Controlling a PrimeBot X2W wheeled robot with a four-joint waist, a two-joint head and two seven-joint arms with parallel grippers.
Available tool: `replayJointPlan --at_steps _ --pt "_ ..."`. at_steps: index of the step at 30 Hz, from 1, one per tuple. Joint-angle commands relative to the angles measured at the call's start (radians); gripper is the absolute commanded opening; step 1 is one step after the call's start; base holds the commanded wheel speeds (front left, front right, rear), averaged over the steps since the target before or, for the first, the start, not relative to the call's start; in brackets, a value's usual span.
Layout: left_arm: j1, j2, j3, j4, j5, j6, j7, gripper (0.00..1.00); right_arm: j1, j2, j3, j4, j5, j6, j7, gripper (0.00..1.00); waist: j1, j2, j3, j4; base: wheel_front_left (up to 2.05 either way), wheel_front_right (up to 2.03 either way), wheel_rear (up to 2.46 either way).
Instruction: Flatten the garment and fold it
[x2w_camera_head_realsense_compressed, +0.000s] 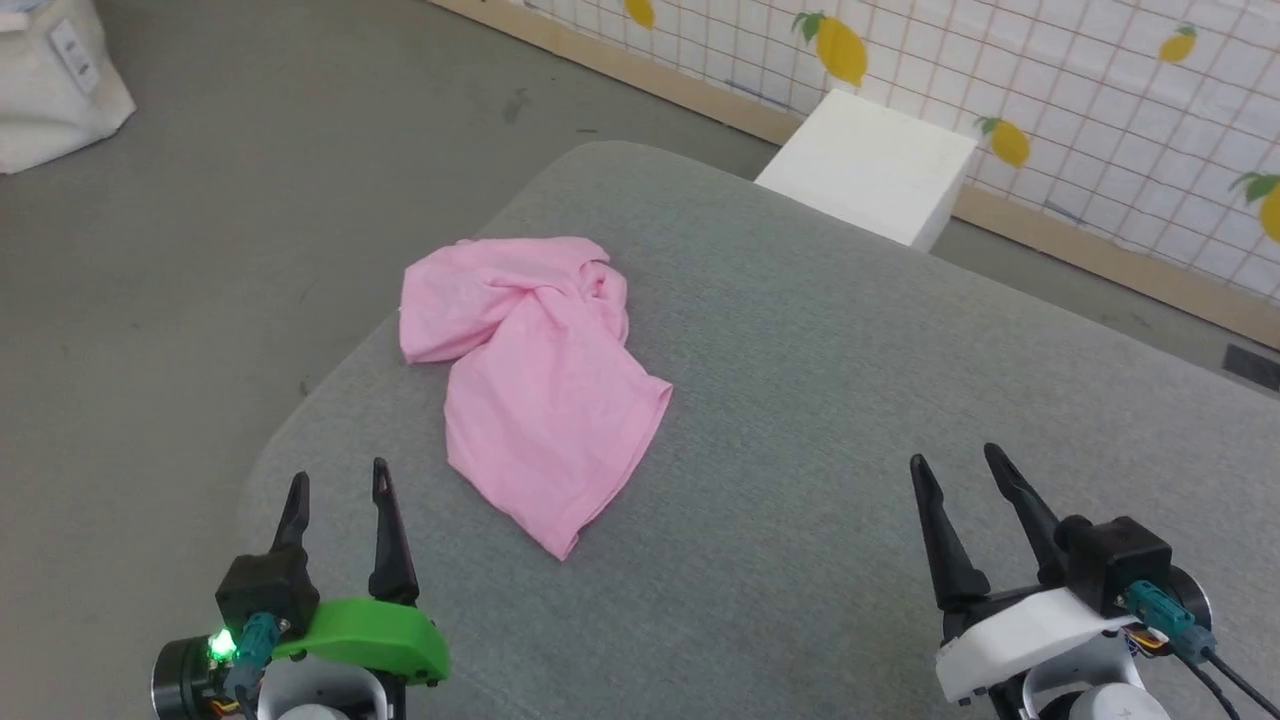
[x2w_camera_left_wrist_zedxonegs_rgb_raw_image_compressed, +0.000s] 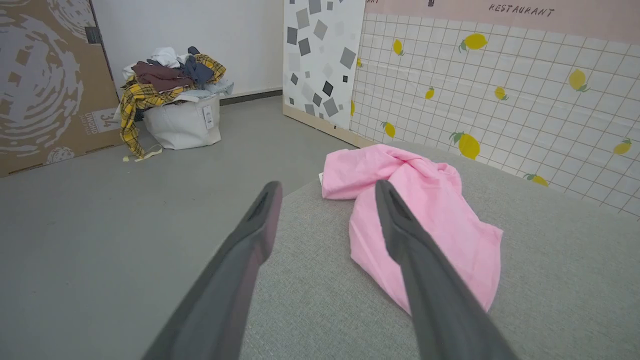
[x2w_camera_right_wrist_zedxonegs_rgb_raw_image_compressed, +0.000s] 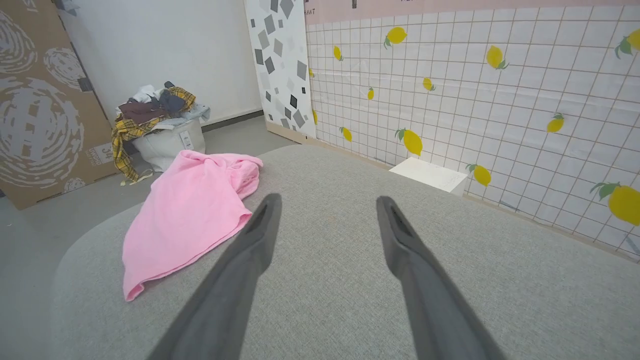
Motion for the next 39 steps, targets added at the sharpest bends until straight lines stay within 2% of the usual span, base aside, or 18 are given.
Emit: replayJointPlan --at_steps 1,16,22,24,25,26,31,34,37,39 --pt "0.015 0.008 -0.005 0.004 -0.007 0.009 -0.013 1.00 -0.017 0.001 0.003 0.003 0.009 -0.002 -0.010 1.00 0.0000 -0.0001 -0.002 0.016 -0.02 -0.02 -0.02" --pt "-0.003 0.013 -0.041 0.032 -0.028 0.038 -0.039 1.00 -0.007 0.001 0.002 -0.015 0.007 -0.002 -0.006 1.00 0.0000 -0.0001 0.001 0.098 -0.06 -0.06 -0.06" --pt "-0.169 0.034 -0.066 0.086 -0.043 -0.017 0.036 1.00 -0.009 0.001 -0.014 -0.047 -0.022 -0.002 0.028 1.00 0.0000 -0.0001 0.055 0.075 -0.02 -0.02 -0.02" --pt "-0.251 0.032 -0.068 0.125 -0.059 -0.033 0.071 1.00 -0.014 0.001 -0.015 -0.063 -0.039 -0.002 0.042 1.00 0.0000 -0.0001 0.088 0.054 0.00 0.00 0.00" --pt "-0.392 0.023 -0.064 0.196 -0.094 -0.061 0.116 1.00 -0.028 0.001 -0.014 -0.095 -0.081 -0.002 0.069 1.00 0.0000 -0.0001 0.155 0.007 0.00 0.00 0.00" --pt "-0.440 0.021 -0.062 0.229 -0.111 -0.074 0.140 1.00 -0.035 0.001 -0.013 -0.104 -0.094 -0.002 0.077 1.00 0.0000 -0.0001 0.178 -0.014 0.00 0.00 0.00" --pt "-0.630 0.045 -0.038 0.363 -0.176 -0.120 0.284 1.00 -0.077 -0.004 -0.010 -0.145 -0.117 -0.002 0.098 1.00 0.0000 -0.0001 0.288 -0.123 0.00 0.00 0.00" --pt "-0.711 0.074 -0.009 0.434 -0.235 -0.146 0.404 1.00 -0.103 -0.006 -0.005 -0.162 -0.115 -0.002 0.101 1.00 0.0000 -0.0001 0.353 -0.201 0.00 0.00 0.00" --pt "-0.749 0.113 0.019 0.484 -0.279 -0.147 0.526 1.00 -0.126 -0.008 -0.001 -0.168 -0.108 -0.002 0.096 1.00 0.0000 -0.0001 0.405 -0.276 0.00 0.00 0.00" --pt "-0.752 0.144 0.042 0.512 -0.303 -0.131 0.606 1.00 -0.141 -0.009 -0.001 -0.166 -0.103 -0.002 0.088 1.00 0.0000 -0.0001 0.434 -0.324 0.00 0.00 0.00"
